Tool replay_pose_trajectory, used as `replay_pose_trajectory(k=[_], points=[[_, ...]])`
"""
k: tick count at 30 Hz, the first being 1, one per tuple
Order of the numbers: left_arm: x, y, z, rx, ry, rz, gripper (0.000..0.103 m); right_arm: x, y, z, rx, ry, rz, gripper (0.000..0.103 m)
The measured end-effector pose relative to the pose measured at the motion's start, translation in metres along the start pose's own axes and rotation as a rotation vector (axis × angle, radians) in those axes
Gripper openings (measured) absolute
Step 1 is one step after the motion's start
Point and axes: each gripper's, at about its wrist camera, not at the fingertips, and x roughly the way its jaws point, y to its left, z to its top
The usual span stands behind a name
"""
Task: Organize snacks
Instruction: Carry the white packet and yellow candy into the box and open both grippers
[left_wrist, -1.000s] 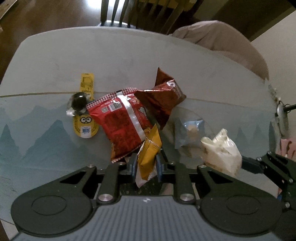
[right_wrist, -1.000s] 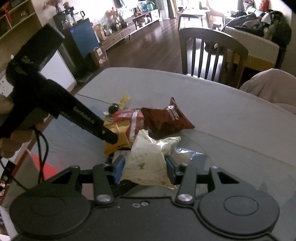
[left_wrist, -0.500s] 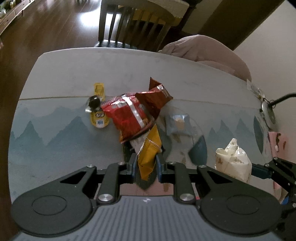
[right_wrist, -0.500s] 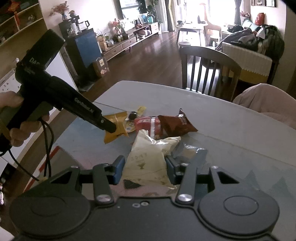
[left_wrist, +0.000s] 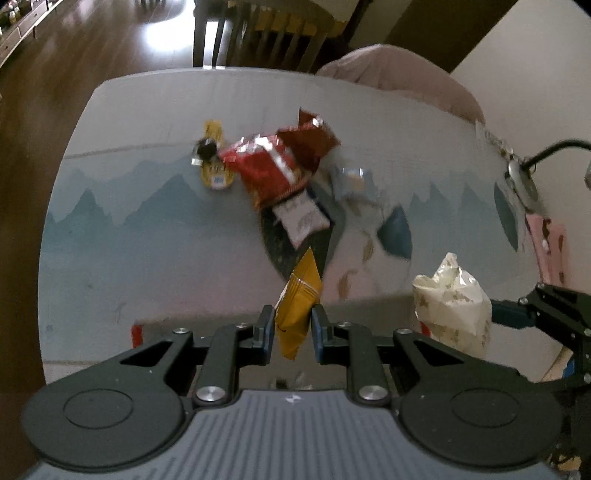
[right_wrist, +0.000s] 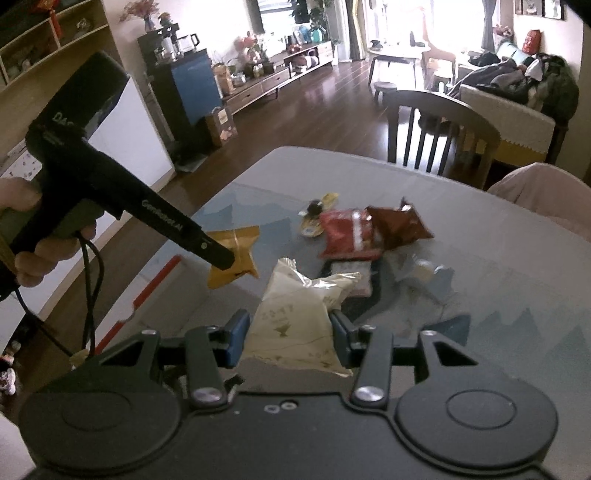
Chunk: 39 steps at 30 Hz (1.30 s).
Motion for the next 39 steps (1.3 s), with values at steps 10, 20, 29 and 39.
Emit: replay_pose_trajectory(k=[10,20,29,39], points=[[0.016,0.010,-0.061,0.023,0.076,0.004,0.020,0.024,0.039,-0.045,-0.020,0.091,0.009,0.047],[0.045,0.010,-0.101,0.043,0.153,0.028,0.020,0.057,0.067,-0.081,-0.051,0.210,-0.041,0.047],[0.063,0.004,-0.119,0.088,0.174,0.059,0.020,0.075,0.071,-0.096,-0.047,0.262,-0.082,0.047],[0.081,-0.003,-0.125,0.115,0.196,0.078,0.020,0.090,0.071,-0.106,-0.045,0.288,-0.116,0.047]])
